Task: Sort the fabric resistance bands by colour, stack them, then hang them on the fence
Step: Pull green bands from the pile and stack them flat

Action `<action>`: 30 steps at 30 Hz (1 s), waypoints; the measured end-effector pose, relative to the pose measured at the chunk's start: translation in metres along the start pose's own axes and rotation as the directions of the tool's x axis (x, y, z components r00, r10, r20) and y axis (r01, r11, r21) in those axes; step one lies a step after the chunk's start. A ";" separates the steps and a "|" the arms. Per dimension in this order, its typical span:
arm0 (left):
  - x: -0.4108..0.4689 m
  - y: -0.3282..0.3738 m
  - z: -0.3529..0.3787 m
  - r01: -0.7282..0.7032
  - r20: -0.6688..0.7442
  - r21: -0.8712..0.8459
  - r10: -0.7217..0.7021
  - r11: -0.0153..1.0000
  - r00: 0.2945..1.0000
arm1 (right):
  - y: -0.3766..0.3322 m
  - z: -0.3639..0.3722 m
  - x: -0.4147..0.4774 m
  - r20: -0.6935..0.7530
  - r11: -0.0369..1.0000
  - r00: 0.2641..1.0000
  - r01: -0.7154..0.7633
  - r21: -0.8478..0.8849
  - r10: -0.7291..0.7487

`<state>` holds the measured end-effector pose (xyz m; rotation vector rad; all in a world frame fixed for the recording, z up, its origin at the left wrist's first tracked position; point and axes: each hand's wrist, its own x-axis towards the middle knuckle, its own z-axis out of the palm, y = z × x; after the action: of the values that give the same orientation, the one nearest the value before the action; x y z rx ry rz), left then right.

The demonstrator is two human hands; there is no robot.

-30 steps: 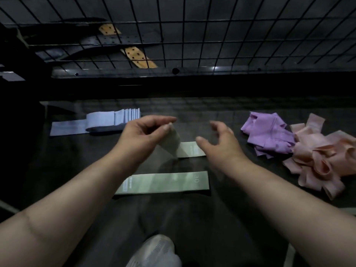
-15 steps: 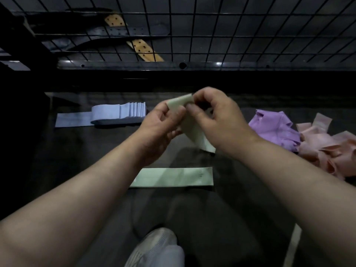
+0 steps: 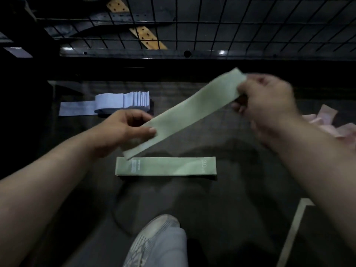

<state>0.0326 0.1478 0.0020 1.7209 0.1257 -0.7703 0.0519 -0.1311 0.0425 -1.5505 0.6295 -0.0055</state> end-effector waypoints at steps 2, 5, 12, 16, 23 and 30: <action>-0.010 -0.012 -0.016 0.086 -0.018 0.073 -0.085 0.994 0.996 | 0.032 -0.002 -0.012 0.038 0.992 0.996 -0.073 -0.103 0.077; -0.021 -0.031 -0.031 0.229 -0.091 0.135 -0.218 0.964 0.972 | 0.077 -0.007 -0.032 0.074 0.968 0.981 -0.166 -0.189 0.182; -0.030 -0.062 -0.034 0.309 -0.258 0.137 -0.267 0.941 0.928 | 0.139 -0.013 -0.054 0.009 0.901 0.955 -0.277 -0.333 0.297; -0.028 -0.076 -0.025 0.309 -0.298 0.171 -0.250 0.936 0.921 | 0.147 -0.018 -0.056 -0.027 0.839 0.970 -0.224 -0.496 0.243; -0.026 -0.089 -0.015 0.244 -0.364 0.326 -0.117 0.913 0.924 | 0.153 -0.021 -0.064 0.063 0.705 0.983 -0.078 -0.705 0.171; -0.026 -0.101 -0.010 0.236 -0.345 0.598 -0.020 0.766 0.938 | 0.158 -0.022 -0.066 0.027 0.626 0.977 -0.116 -0.771 0.213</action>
<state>-0.0304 0.1956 -0.0664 2.5117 0.2296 -0.6629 -0.0724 -0.1172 -0.0764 -2.2945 0.7241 0.5675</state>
